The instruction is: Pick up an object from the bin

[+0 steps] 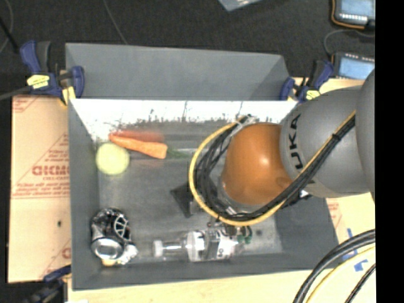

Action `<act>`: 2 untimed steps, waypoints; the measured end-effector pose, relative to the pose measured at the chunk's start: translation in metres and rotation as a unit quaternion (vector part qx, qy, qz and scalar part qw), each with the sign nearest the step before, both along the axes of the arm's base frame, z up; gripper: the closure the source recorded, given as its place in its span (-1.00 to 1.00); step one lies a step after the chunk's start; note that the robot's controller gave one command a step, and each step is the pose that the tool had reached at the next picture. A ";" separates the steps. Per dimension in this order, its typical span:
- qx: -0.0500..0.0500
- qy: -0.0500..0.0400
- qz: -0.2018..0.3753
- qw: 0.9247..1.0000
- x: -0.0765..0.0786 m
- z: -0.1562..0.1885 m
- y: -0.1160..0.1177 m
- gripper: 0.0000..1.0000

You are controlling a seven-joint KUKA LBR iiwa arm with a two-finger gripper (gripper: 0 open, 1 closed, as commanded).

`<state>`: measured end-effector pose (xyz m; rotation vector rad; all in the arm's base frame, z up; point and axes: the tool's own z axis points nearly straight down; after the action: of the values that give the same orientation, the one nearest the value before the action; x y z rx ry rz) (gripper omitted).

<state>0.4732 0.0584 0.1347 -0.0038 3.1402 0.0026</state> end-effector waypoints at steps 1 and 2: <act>0.001 -0.005 -0.028 1.000 0.004 -0.065 -0.030 -1.00; 0.001 -0.005 -0.037 0.999 0.008 -0.063 -0.030 -1.00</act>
Offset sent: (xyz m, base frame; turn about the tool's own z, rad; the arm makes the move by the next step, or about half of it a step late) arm 0.0049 -0.0295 -0.0647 0.0766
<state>0.4808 0.0286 0.0712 0.1136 3.1287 0.0064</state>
